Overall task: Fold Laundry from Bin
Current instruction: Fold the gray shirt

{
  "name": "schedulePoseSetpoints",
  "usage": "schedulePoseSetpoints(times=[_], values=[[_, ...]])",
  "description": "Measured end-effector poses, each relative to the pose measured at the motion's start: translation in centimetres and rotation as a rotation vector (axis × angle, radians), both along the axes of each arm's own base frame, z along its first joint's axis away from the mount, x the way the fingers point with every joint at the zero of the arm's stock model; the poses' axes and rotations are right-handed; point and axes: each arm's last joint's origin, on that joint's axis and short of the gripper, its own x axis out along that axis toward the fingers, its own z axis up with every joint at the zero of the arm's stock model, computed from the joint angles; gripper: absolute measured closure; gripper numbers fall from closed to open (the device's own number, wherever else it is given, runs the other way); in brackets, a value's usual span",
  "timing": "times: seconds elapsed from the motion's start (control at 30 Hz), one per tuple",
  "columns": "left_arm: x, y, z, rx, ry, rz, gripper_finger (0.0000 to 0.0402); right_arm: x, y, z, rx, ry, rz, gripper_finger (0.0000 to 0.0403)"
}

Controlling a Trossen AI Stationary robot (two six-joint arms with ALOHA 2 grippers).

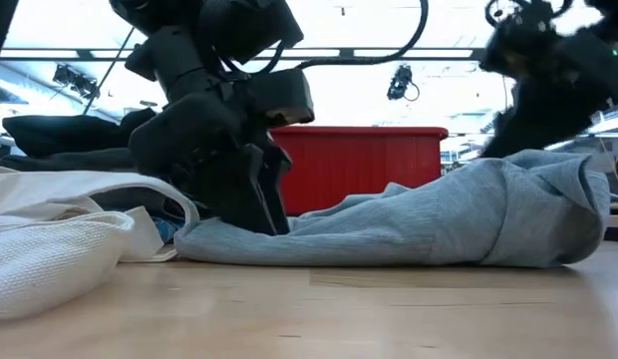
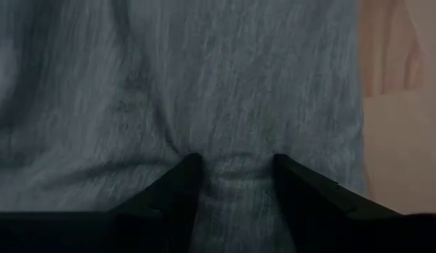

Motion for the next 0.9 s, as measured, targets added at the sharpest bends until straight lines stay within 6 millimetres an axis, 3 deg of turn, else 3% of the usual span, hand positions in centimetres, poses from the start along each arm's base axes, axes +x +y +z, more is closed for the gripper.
schedulePoseSetpoints(times=[0.17, 0.3, 0.53, 0.63, 0.77, 0.9], values=[[-0.4, -0.6, 1.9, 0.063, -0.083, -0.065, 0.0210, -1.2, -0.3, -1.2, 0.041, 0.054, -0.077, 0.0146], [0.2, -1.7, 4.0, 0.067, -0.241, -0.056, 0.0210, -1.3, 0.1, -0.3, 0.053, 0.004, -0.121, 0.0152], [1.9, -6.3, 5.1, 0.060, -0.343, -0.106, 0.0210, -0.8, 1.4, 1.3, -0.014, -0.095, -0.139, 0.0164], [2.8, -7.9, 4.7, 0.096, -0.342, -0.160, 0.0209, -0.7, 1.9, 1.5, 0.019, -0.118, -0.096, 0.0168], [2.4, -8.2, 3.3, 0.169, -0.205, -0.227, 0.0209, -0.6, 3.6, 1.9, -0.018, -0.181, 0.021, 0.0174], [1.8, -6.9, 2.0, 0.196, -0.046, -0.188, 0.0210, -0.8, 2.1, 1.2, -0.076, -0.121, -0.093, 0.0183]])
